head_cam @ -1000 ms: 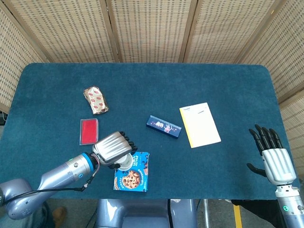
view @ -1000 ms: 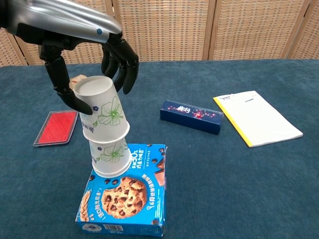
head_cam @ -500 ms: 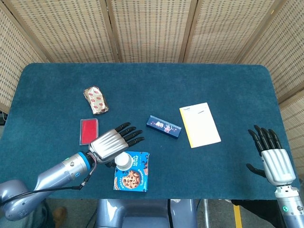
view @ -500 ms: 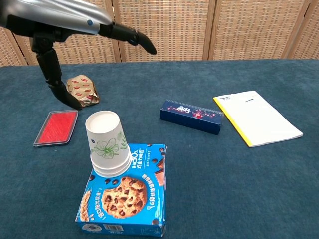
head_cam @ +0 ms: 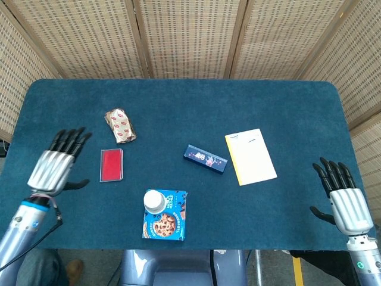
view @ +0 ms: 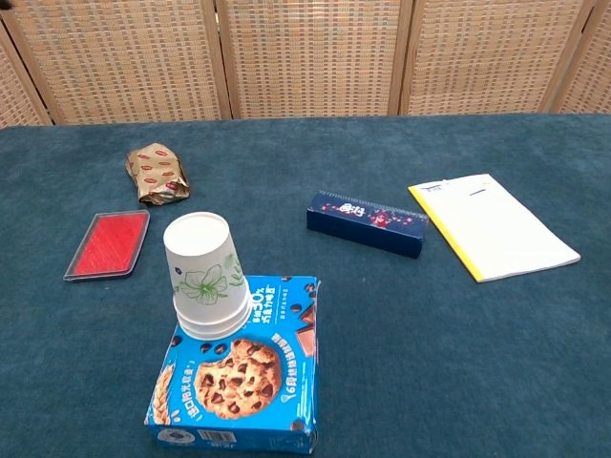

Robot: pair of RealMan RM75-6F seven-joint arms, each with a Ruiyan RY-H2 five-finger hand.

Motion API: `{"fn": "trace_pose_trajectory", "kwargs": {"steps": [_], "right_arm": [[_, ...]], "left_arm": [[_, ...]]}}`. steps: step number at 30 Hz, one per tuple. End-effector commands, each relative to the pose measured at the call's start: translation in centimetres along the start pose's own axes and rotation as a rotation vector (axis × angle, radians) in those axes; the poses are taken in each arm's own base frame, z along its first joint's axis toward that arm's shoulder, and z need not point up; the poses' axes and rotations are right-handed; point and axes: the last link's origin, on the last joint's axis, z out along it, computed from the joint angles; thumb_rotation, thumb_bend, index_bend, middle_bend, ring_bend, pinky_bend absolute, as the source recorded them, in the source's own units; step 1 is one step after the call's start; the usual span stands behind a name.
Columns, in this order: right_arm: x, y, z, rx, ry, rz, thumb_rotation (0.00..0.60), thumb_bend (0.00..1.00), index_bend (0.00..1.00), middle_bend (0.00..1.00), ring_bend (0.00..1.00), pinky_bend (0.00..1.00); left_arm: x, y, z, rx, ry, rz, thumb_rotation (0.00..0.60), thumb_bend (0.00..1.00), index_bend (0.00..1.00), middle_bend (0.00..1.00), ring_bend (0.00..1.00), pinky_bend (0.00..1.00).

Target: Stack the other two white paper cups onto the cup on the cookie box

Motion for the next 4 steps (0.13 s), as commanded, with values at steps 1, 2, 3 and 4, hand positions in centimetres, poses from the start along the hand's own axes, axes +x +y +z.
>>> {"fn": "trace_pose_trajectory", "kwargs": {"steps": [1, 2, 3, 4], "right_arm": [[0.0, 0.0, 0.0, 0.004, 0.006, -0.002, 0.600, 0.00, 0.00, 0.00, 0.00, 0.00], [0.1, 0.0, -0.1, 0.008, 0.010, -0.005, 0.600, 0.00, 0.00, 0.00, 0.00, 0.00], [0.1, -0.1, -0.1, 0.010, 0.013, -0.007, 0.600, 0.00, 0.00, 0.00, 0.00, 0.00], [0.1, -0.1, -0.1, 0.011, 0.014, -0.008, 0.600, 0.00, 0.00, 0.00, 0.00, 0.00]], "left_arm": [[-2.8, -3.7, -4.3, 0.169, 0.005, -0.046, 0.600, 0.00, 0.00, 0.00, 0.00, 0.00], [-3.3, -4.3, -5.4, 0.192, 0.009, -0.074, 0.600, 0.00, 0.00, 0.00, 0.00, 0.00], [-3.7, -4.7, -6.5, 0.212, 0.008, -0.095, 0.600, 0.00, 0.00, 0.00, 0.00, 0.00], [-3.8, -4.9, -6.8, 0.212, 0.012, -0.099, 0.600, 0.00, 0.00, 0.00, 0.00, 0.00]]}}
